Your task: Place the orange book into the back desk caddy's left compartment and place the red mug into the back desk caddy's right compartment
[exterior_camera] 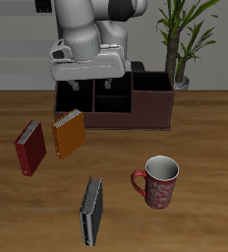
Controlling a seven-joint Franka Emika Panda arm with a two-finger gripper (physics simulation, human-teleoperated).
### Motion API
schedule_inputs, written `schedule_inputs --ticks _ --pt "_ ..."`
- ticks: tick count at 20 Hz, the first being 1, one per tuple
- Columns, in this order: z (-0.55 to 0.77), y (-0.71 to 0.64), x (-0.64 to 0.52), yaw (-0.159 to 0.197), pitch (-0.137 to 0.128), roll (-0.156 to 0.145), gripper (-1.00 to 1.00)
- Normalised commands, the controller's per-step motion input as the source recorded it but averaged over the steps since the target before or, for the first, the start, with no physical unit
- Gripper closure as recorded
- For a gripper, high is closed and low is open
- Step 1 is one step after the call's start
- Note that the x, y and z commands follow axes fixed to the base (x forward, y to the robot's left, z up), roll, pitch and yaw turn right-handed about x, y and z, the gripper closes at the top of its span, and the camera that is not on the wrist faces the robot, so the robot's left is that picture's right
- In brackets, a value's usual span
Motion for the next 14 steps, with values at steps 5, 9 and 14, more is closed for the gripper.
schedule_inputs --ticks 5,9,14 --pt "-0.20 -0.71 -0.10 -0.044 -0.017 -0.086 -1.00" --pt "-0.12 -0.29 -0.07 -0.052 -0.015 -0.031 -1.00" --pt "-0.18 -0.36 -0.04 -0.075 -0.011 -0.039 -1.00"
